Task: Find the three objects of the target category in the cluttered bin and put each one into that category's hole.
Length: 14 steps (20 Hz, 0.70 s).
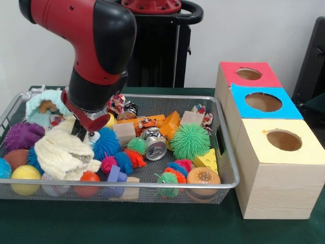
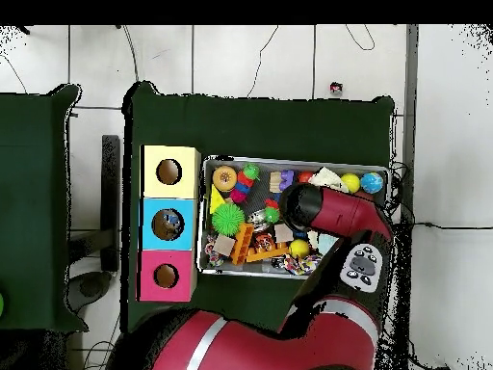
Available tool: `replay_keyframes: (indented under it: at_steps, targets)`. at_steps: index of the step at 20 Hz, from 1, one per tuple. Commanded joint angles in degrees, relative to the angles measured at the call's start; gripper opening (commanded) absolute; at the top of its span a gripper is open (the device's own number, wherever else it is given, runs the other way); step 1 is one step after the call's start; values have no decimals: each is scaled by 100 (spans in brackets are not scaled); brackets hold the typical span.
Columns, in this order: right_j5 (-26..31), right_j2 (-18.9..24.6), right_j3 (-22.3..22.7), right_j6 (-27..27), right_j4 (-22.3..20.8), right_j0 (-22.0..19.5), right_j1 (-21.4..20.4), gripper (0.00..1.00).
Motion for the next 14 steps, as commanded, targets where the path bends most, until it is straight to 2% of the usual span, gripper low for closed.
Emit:
replay_keyframes:
  at_steps: [1, 14]
  targets:
    - [1493, 192, -73, 918, 312, 185, -169, 0]
    - [2648, 109, -657, 1325, 504, 387, -152, 0]
